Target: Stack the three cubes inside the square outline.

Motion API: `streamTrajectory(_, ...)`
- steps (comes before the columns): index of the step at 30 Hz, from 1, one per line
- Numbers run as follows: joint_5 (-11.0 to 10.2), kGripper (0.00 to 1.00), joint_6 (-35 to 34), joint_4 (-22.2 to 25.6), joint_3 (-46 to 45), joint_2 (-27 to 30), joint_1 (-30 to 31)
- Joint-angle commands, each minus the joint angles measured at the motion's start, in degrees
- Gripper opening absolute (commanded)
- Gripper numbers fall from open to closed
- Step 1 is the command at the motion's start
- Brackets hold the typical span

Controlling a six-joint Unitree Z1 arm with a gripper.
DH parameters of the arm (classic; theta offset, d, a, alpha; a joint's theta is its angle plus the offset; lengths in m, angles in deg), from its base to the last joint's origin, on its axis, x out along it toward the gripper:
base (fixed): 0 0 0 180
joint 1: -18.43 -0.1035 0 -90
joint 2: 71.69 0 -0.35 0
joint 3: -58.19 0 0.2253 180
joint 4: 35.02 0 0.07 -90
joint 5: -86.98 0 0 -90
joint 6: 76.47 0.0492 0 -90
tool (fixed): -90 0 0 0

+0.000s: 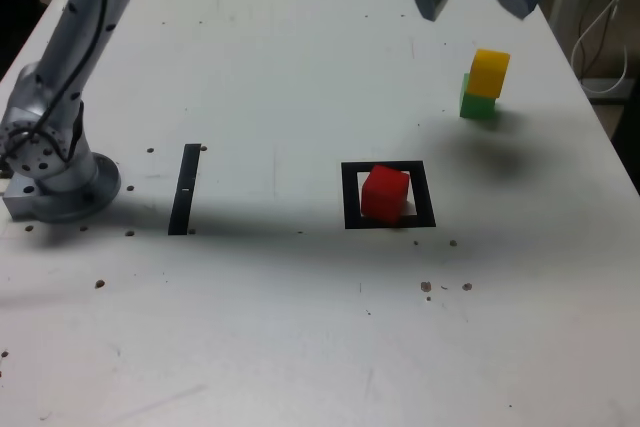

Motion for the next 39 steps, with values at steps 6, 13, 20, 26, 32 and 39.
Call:
streamTrajectory(6,0.09,0.97,1.25,1.26,8.29,-8.45,-1.38)
streamTrajectory(13,0.29,0.93,1.23,1.45,11.22,-13.3,-1.95)
streamTrajectory(20,0.33,0.83,1.01,1.7,10.65,-14.66,-2.09)
streamTrajectory(26,0.67,0.65,0.6,1.76,9.65,-14.58,-2.09)
streamTrajectory(32,1.69,0.46,0.34,1.65,9.74,-14.66,-2.09)
streamTrajectory(39,4.04,0.38,0.28,1.58,9.19,-15.27,-2.02)
